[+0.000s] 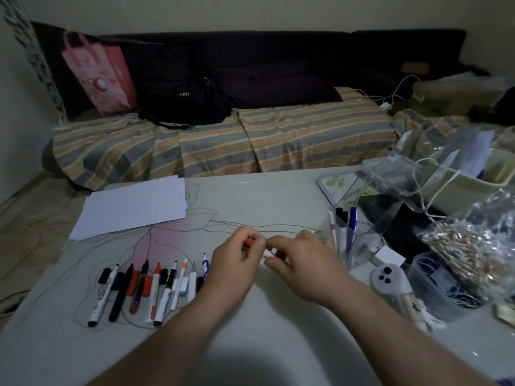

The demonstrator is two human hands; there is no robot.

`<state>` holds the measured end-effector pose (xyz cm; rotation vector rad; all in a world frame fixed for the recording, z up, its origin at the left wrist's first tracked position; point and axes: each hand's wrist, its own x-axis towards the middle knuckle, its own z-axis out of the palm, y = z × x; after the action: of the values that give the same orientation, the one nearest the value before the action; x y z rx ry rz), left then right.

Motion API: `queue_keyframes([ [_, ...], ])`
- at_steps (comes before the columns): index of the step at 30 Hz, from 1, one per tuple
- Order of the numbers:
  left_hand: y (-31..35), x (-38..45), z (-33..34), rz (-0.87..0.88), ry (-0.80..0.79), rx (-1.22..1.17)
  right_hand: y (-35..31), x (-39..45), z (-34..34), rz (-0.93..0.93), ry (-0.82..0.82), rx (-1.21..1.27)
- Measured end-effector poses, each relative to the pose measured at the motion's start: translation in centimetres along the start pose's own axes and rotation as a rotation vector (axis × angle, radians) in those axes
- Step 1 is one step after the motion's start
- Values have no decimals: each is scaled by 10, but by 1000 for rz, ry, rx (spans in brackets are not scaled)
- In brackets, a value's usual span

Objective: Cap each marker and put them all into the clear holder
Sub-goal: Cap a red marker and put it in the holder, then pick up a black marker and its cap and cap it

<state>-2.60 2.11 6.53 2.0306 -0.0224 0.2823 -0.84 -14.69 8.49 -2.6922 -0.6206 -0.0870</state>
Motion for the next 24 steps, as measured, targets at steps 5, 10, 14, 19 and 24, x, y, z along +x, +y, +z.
queue_keyframes([
  [5,6,3,7,-20,-5,-179,-1,-10,-24,6,43,204],
  [10,8,-9,20,17,-190,-28,27,-17,-78,180,496,381],
  [14,9,-19,37,216,-313,185,54,-23,-89,327,733,275],
  [19,12,-27,58,385,-414,330,69,-20,-74,411,580,27],
  [24,3,-25,62,370,-463,377,82,-19,-60,480,148,-135],
])
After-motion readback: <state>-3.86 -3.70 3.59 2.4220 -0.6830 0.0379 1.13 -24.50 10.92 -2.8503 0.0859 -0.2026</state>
